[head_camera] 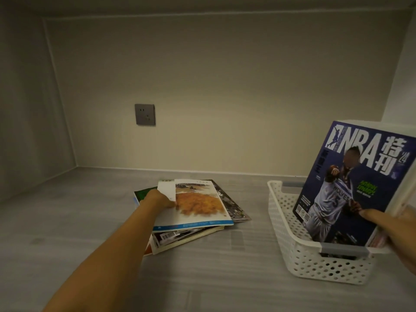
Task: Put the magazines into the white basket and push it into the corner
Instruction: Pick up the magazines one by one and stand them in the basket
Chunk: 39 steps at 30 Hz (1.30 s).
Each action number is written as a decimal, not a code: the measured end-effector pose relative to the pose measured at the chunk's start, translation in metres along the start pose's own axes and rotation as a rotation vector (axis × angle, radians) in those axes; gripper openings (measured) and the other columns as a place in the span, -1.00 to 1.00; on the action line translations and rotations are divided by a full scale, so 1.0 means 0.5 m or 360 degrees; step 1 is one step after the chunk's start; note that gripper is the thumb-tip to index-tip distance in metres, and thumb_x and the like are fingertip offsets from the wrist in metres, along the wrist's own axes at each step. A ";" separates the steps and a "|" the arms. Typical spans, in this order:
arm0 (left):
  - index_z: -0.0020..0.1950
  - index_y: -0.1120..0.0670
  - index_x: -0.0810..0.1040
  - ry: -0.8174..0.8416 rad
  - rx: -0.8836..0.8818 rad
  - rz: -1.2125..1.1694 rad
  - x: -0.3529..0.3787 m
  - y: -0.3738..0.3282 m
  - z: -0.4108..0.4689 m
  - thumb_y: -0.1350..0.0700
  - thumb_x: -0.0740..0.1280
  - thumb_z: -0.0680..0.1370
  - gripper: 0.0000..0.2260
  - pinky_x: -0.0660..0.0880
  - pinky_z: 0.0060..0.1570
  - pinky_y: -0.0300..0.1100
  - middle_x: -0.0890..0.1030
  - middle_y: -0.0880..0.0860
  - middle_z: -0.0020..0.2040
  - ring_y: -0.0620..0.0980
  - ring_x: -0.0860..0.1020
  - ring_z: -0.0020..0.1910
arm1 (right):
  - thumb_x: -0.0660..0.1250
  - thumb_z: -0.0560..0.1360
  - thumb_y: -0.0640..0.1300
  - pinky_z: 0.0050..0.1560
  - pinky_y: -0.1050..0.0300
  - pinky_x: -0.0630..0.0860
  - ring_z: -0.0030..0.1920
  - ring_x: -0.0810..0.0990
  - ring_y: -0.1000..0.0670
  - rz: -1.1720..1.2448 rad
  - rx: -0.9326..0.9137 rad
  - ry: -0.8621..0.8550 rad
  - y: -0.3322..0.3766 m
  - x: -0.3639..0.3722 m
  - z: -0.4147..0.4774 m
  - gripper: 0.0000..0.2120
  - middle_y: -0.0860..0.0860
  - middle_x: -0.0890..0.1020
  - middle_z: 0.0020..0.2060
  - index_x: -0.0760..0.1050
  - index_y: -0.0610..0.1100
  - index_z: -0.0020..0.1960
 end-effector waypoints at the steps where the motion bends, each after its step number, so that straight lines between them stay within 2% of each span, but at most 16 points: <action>1: 0.33 0.20 0.37 0.0018 -0.0012 -0.0046 -0.002 -0.002 -0.002 -0.09 0.53 0.34 -0.31 0.46 0.12 -0.12 0.50 0.15 0.28 0.13 0.50 0.23 | 0.40 0.38 -0.24 -0.46 0.23 0.55 -0.32 0.68 0.09 0.0010 -0.0006 0.0005 0.003 0.001 -0.004 -0.74 0.13 0.71 -0.28 0.60 0.08 -0.04; 4: 0.35 0.24 0.38 0.0073 0.0033 -0.0268 -0.011 -0.007 0.001 0.02 0.53 0.38 -0.35 0.46 0.17 -0.06 0.50 0.19 0.30 0.18 0.49 0.24 | 0.37 0.39 -0.28 -0.43 0.19 0.57 -0.28 0.69 0.04 -0.0004 -0.0039 0.0073 0.022 0.009 -0.018 -0.70 0.11 0.72 -0.24 0.58 0.10 -0.03; 8: 0.31 0.28 0.43 0.0334 0.0236 -0.0918 -0.002 -0.044 -0.036 0.21 0.30 0.57 -0.67 0.48 0.18 0.09 0.52 0.28 0.26 0.28 0.53 0.17 | 0.32 0.43 -0.34 -0.34 0.14 0.63 -0.25 0.69 0.07 -0.0023 -0.0104 0.0166 0.044 0.023 -0.028 -0.62 0.09 0.72 -0.21 0.51 0.05 0.12; 10: 0.31 0.24 0.44 0.0314 0.0381 -0.1046 -0.006 -0.082 -0.071 0.21 0.21 0.61 -0.72 0.52 0.10 0.09 0.54 0.27 0.24 0.27 0.56 0.11 | 0.31 0.44 -0.35 -0.29 0.15 0.63 -0.25 0.68 0.10 -0.0021 -0.0120 0.0182 0.049 0.027 -0.030 -0.59 0.03 0.69 -0.16 0.45 -0.03 0.22; 14: 0.26 0.10 0.48 -0.0062 0.0757 -0.1072 -0.047 -0.184 -0.162 0.11 0.14 0.64 -0.76 0.54 0.08 0.10 0.58 0.13 0.17 0.16 0.58 0.05 | 0.28 0.45 -0.38 -0.26 0.15 0.62 -0.26 0.67 0.09 0.0004 -0.0137 0.0197 0.060 0.033 -0.039 -0.59 0.01 0.66 -0.12 0.41 -0.10 0.25; 17: 0.08 0.00 0.47 -0.0369 0.1080 -0.1250 -0.087 -0.257 -0.250 0.06 0.12 0.64 -0.85 0.58 -0.16 -0.07 0.61 0.02 -0.03 0.05 0.61 -0.10 | 0.28 0.45 -0.38 -0.23 0.15 0.62 -0.24 0.67 0.06 0.0003 -0.0164 0.0211 0.067 0.037 -0.044 -0.60 -0.04 0.63 -0.05 0.41 -0.09 0.24; 19: -0.03 -0.04 0.45 -0.0534 0.1235 -0.1347 -0.103 -0.294 -0.308 0.02 0.09 0.65 -0.83 0.59 -0.25 -0.14 0.58 -0.05 -0.17 -0.03 0.61 -0.20 | 0.28 0.45 -0.38 -0.19 0.11 0.62 -0.17 0.67 -0.02 -0.0003 -0.0179 0.0222 0.068 0.039 -0.044 -0.60 -0.05 0.63 -0.04 0.42 -0.10 0.24; 22: -0.04 -0.04 0.44 -0.0618 0.1411 -0.1487 -0.098 -0.342 -0.384 -0.01 0.07 0.65 -0.81 0.53 -0.38 -0.32 0.54 -0.10 -0.28 -0.21 0.57 -0.33 | 0.28 0.45 -0.37 -0.17 0.11 0.61 -0.03 0.61 -0.12 -0.0002 -0.0195 0.0221 0.067 0.040 -0.042 -0.58 -0.08 0.63 0.00 0.41 -0.10 0.27; 24: 0.08 0.02 0.47 -0.0641 0.1495 -0.1494 -0.077 -0.366 -0.425 -0.02 0.06 0.65 -0.77 0.49 -0.42 -0.36 0.54 -0.13 -0.27 -0.22 0.57 -0.34 | 0.28 0.45 -0.38 -0.18 0.18 0.62 -0.03 0.60 -0.08 0.0007 -0.0212 0.0232 0.066 0.042 -0.041 -0.58 -0.04 0.62 -0.01 0.41 -0.08 0.26; 26: 0.18 0.06 0.47 -0.0684 0.1564 -0.1491 -0.053 -0.379 -0.458 -0.02 0.05 0.66 -0.72 0.49 -0.41 -0.31 0.54 -0.13 -0.25 -0.19 0.56 -0.32 | 0.28 0.46 -0.39 -0.19 0.23 0.61 -0.04 0.60 -0.06 0.0013 -0.0225 0.0236 0.066 0.042 -0.039 -0.58 -0.02 0.62 -0.02 0.41 -0.07 0.25; 29: 0.15 0.08 0.47 -0.0787 0.1570 -0.1530 -0.026 -0.385 -0.492 0.01 0.05 0.66 -0.74 0.42 -0.46 -0.24 0.53 -0.13 -0.29 -0.17 0.52 -0.37 | 0.28 0.45 -0.41 -0.20 0.25 0.61 -0.07 0.60 -0.03 -0.0006 -0.0236 0.0216 0.066 0.040 -0.037 -0.58 0.01 0.62 -0.06 0.41 -0.06 0.22; 33: 0.12 0.11 0.45 -0.0838 0.1604 -0.1455 0.006 -0.405 -0.534 0.02 0.05 0.66 -0.75 0.51 -0.43 -0.03 0.55 -0.03 -0.27 -0.03 0.56 -0.35 | 0.30 0.45 -0.37 -0.03 -0.02 0.57 -0.06 0.62 -0.03 -0.0032 -0.0248 0.0251 0.067 0.041 -0.040 -0.64 0.02 0.64 -0.05 0.47 0.05 0.08; 36: 0.18 0.14 0.45 -0.0783 0.1718 -0.1242 0.049 -0.425 -0.565 0.04 0.05 0.66 -0.73 0.54 -0.42 0.02 0.57 0.04 -0.28 0.04 0.57 -0.36 | 0.32 0.45 -0.33 -0.01 -0.03 0.55 -0.03 0.62 -0.05 -0.0030 -0.0235 0.0271 0.067 0.041 -0.041 -0.62 -0.01 0.64 0.00 0.45 0.08 0.11; 39: 0.25 0.13 0.44 -0.0605 0.1791 -0.1064 0.100 -0.444 -0.577 0.04 0.05 0.66 -0.71 0.47 -0.44 -0.06 0.57 0.11 -0.29 0.07 0.53 -0.38 | 0.30 0.45 -0.37 -0.04 0.04 0.54 -0.02 0.61 -0.02 -0.0061 -0.0259 0.0246 0.069 0.040 -0.043 -0.57 -0.04 0.63 0.02 0.42 -0.02 0.23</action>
Point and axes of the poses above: each hand's wrist, its own z-axis towards the middle knuckle, its own x-axis out of the palm, y = z × x, the point moved 7 cm from there along z, towards the middle knuckle
